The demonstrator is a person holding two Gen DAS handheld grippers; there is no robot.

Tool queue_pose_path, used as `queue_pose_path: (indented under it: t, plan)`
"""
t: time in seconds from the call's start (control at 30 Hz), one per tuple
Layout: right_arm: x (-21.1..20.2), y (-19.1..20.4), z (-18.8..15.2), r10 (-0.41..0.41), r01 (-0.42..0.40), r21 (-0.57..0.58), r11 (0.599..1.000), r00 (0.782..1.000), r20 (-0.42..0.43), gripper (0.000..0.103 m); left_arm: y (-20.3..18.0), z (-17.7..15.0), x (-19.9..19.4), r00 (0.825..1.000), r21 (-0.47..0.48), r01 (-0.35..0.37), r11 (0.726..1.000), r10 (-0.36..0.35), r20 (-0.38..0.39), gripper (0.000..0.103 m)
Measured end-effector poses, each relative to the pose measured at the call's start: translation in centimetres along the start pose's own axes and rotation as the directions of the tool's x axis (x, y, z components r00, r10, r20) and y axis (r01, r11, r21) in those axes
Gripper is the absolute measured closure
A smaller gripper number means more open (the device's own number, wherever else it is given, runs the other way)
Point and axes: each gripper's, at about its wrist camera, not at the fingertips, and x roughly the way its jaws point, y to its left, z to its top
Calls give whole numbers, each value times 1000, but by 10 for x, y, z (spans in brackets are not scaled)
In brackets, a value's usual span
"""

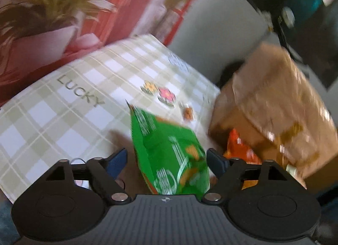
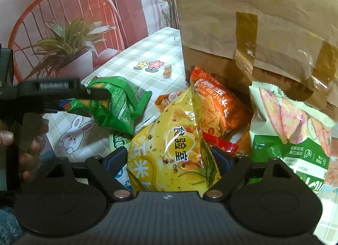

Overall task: Organize snacks
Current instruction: 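Lift the green chip bag with the left gripper while the right gripper grasps the yellow corn snack bag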

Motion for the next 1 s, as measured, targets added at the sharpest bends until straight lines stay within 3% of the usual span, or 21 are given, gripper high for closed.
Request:
queue_pose_path:
  t: [0.13,0.27,0.4,0.47,0.53,0.63,0.77,1.0]
  plan:
    - [1,2,0,1,-1,-4,1000,1000,-3,17,7,6,8,1000,-83,-4,997,5,9,12]
    - [1,2,0,1,-1,-6,1000,1000,-6,17,7,5,26,998,-95,9,995,-14,-54,11]
    - [1,2,0,1,-1,-4,1000,1000,-6,17,5,2,38,997,-94,51,994,-56,-51,8]
    - [2,2,0,5,-5,0,1000,1000,-9,20,5,0,41,995,-90,75,993,-80,-58,16]
    - [2,1,0,9,-9,4,1000,1000,-7,20,1,-1,39,991,-61,124,990,-127,-48,32]
    - [2,-1,-1,20,-20,11,1000,1000,-3,21,-9,-1,30,994,27,108,994,-107,-33,40]
    - [-3,-4,-1,38,-38,27,999,999,18,25,-17,0,12,995,97,103,990,-103,-4,42]
    - [-29,-9,11,40,-45,34,998,990,133,25,-30,15,-29,985,169,124,978,-141,96,42]
